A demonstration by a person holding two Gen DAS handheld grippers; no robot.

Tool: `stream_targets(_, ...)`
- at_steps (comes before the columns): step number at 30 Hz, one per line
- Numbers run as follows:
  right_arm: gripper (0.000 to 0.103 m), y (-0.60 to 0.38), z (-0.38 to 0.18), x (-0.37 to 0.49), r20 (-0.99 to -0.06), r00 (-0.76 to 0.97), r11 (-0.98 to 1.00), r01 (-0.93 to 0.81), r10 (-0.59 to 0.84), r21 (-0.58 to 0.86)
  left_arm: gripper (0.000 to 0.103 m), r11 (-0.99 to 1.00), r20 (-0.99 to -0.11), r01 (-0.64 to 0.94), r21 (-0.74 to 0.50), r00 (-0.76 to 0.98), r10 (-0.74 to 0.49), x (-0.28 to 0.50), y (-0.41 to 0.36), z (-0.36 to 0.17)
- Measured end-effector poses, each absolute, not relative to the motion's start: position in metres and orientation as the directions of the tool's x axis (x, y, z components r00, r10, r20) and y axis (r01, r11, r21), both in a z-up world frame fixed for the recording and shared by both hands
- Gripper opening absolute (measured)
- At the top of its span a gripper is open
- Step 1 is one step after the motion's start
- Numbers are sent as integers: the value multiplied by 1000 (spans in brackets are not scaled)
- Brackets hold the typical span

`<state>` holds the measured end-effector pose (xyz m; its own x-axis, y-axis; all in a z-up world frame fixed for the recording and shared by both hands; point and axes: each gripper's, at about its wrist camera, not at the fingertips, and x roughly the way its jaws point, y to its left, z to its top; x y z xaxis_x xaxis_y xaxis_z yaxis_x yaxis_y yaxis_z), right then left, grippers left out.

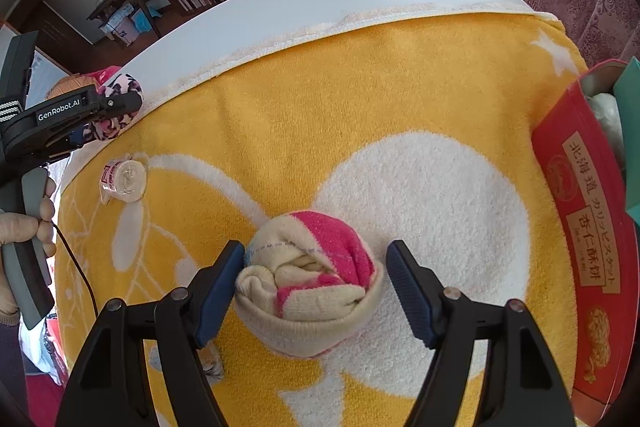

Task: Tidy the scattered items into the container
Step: 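Grasp the pink leopard plush with the left gripper while right grasps the sock ball, then carry the leopard plush and sock ball over the red tin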

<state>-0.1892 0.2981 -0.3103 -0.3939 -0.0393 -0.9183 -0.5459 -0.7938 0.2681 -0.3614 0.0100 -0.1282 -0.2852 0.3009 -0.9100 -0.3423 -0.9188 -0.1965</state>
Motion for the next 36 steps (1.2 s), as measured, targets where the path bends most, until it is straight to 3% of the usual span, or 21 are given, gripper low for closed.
stream_targets(12,66,288,-271,-155,-893,-450,-830,-491,-16,263,69,-911,-895,-346,-225,-296,333,-323,14,-103)
stream_targets(29,66,351,-199,-23,-830,-542,-767,-585,130,262,69,-837,-873,-488,-248,-262,411,-227,125,-62)
stream_targets(36,66,398,-177,-6,-791,-578,-746,-613,201,258,69,-808,-861,-531,-256,-255,440,-192,163,-44)
